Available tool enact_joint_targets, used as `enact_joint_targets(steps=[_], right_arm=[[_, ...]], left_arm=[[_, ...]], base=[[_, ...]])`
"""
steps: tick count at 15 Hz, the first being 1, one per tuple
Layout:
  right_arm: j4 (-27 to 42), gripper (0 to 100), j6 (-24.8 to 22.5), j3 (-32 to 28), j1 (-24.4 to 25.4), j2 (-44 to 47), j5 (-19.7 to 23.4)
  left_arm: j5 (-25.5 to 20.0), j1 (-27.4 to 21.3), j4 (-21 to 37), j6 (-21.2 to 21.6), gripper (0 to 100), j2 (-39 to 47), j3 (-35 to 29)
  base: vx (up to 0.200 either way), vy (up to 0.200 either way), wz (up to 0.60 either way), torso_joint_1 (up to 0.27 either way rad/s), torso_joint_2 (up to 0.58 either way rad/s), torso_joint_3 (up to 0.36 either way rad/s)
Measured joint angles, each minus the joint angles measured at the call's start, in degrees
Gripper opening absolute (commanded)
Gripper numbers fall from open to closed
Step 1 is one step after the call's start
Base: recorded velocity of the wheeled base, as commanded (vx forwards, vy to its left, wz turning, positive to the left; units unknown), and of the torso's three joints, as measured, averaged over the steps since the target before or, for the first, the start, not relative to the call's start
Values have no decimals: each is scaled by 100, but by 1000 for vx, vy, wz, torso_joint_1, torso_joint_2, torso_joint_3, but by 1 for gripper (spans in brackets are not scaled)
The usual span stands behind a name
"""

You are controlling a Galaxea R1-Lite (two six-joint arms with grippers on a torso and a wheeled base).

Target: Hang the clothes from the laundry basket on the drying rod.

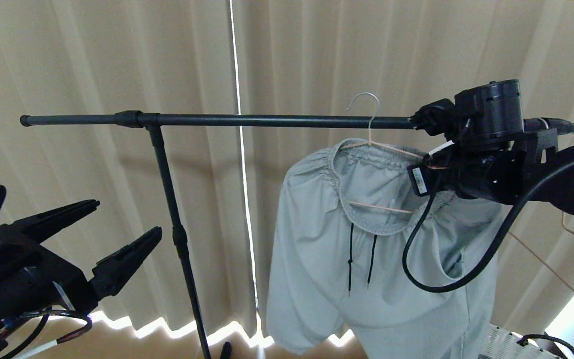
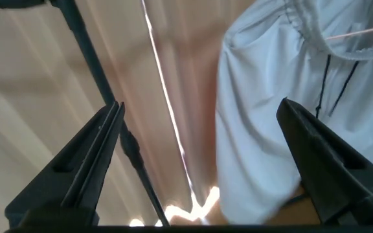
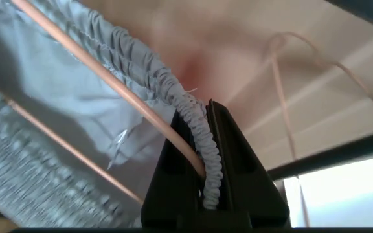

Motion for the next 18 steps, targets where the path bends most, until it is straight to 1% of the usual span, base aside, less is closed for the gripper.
enact_joint_targets(steps=[7,8,9,10,13,18], right_arm=[[-4,0,0,-350,-50,321,-496],[-4,0,2,-395,-59,395,-646],[-15,0,2,-468,-66,491,-886],[-17,0,2,-532,-77,579,-1002],[-11,0,2,-577,-41,731,-1048],[-6,0,-5,-488,250,769,-1070]], left_arm=[[0,-5,2,2,100,-113,-6],[-2,-5,2,2,100,-116,-9],[0,-5,2,9,100,-118,-9],[0,-5,5,9,100,-122,-9],[0,-5,2,9,100,-127,-9],[2,-5,2,11,100,-132,-9]], base=[[0,0,0,0,0,0],[0,0,0,0,0,0],[0,0,0,0,0,0],[0,0,0,0,0,0],[0,0,0,0,0,0],[0,0,0,0,0,0]])
